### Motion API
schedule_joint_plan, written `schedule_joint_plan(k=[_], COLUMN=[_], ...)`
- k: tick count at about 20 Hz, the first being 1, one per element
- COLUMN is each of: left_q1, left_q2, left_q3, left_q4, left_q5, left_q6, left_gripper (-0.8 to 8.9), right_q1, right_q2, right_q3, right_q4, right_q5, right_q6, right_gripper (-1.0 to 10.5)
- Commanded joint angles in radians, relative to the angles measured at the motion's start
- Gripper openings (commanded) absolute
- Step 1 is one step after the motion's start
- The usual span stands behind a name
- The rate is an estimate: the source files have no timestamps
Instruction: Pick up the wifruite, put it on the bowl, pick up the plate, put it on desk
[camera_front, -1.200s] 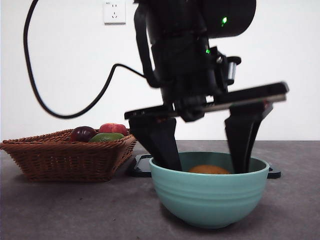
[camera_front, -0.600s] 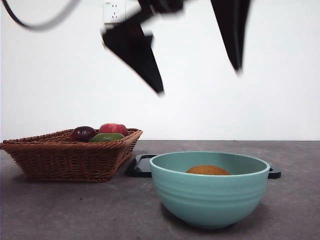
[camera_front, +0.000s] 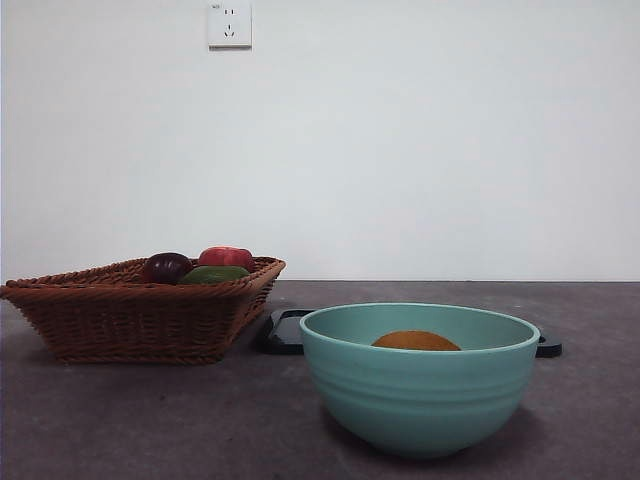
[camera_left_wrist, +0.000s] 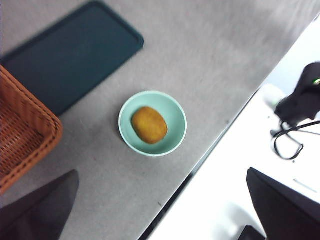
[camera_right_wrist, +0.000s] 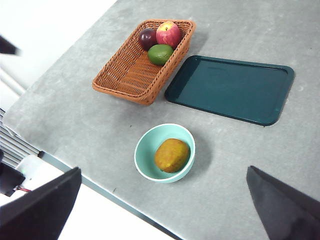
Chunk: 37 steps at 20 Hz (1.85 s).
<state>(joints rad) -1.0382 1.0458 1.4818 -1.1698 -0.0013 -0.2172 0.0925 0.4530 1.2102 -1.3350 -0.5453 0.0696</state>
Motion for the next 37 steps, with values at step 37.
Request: schedule_joint_plan(k=[37], left_q1=[-0.009], left_q2=[-0.591], left_q3=[-0.311], left_q4=[-0.089], left_q5=[-0.003], left_q6=[0.017], left_gripper=[6.25], right_q1=[0.618], right_q2=[0.776], right_q3=[0.018], right_q4=[0.095], right_q5=[0.450], right_q6=[0.289], right_gripper=[6.7])
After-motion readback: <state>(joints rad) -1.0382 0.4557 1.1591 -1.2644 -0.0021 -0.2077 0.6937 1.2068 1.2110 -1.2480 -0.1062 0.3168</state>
